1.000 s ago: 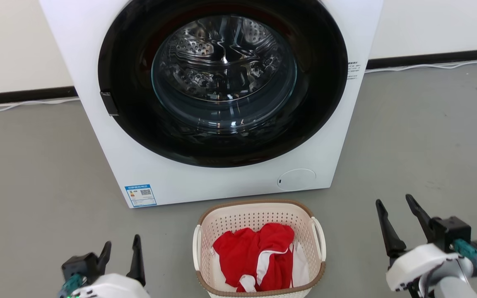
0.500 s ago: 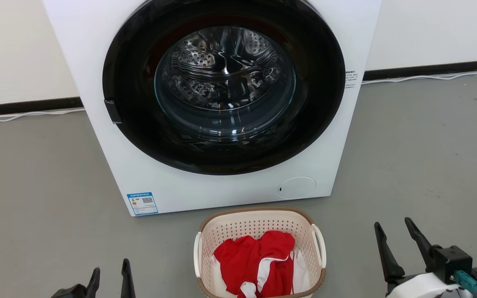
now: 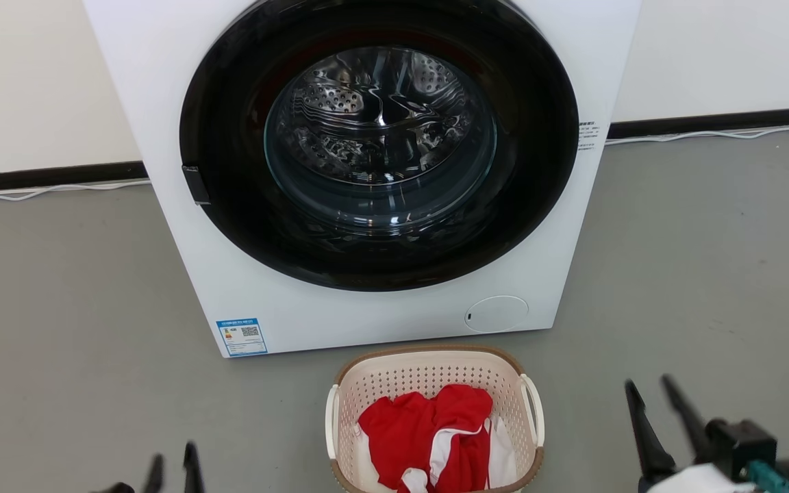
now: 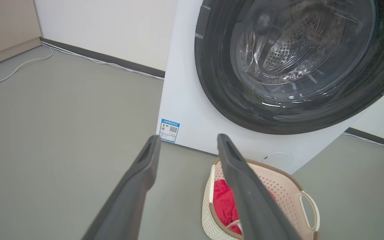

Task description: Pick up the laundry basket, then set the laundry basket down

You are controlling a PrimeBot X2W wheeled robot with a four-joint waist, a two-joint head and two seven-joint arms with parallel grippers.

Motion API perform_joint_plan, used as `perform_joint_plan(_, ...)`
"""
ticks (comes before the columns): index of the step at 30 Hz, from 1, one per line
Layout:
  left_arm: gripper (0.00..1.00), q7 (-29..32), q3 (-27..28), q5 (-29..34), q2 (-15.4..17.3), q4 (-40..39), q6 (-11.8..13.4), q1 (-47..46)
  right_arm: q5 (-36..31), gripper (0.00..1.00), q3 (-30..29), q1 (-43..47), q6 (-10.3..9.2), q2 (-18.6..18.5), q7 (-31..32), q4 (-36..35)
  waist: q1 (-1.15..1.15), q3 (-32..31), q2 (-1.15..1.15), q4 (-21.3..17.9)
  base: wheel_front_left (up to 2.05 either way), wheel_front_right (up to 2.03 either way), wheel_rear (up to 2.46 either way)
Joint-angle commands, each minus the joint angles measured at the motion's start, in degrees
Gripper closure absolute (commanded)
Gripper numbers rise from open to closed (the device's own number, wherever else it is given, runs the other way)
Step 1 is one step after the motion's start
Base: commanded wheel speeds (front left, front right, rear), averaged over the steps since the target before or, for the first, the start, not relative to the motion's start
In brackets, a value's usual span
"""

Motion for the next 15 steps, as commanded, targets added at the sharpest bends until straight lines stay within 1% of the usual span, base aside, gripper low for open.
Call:
perform_joint_plan(1,1.00,0.1,0.0,-0.1,-0.1,0.4,0.0,0.0,0.1,1.00,0.0,0.1,0.00,0.1,0.0,0.3,0.00,0.0,-0.01,0.0,0.00,0.00,0.00)
perform_joint_plan(5,1.00,0.7,0.4,-1.7,-0.5,1.3,-0.3,-0.2,2.0,1.00,-0.5,0.2,0.01,0.5,0.9,1.2,0.02,0.1,-0.01,0.1,0.00,0.00,0.00)
perform_joint_plan(9,1.00,1.4,0.6,-3.9,-0.5,0.9,-0.7,-0.6,4.9,1.00,-0.7,0.1,0.02,0.6,1.6,0.8,0.13,0.1,-0.01,0.1,0.00,0.00,0.00)
perform_joint_plan(12,1.00,1.9,0.7,-5.6,-0.5,0.7,-1.0,-0.8,7.1,1.00,-0.7,0.0,0.02,0.7,2.0,0.5,0.03,0.3,-0.01,0.1,0.00,0.00,0.00)
perform_joint_plan(15,1.00,2.4,0.8,-7.2,-0.5,0.5,-1.3,-1.1,9.2,1.00,-0.7,-0.1,0.03,0.7,2.4,0.2,0.01,0.4,-0.01,0.2,0.00,0.00,0.00)
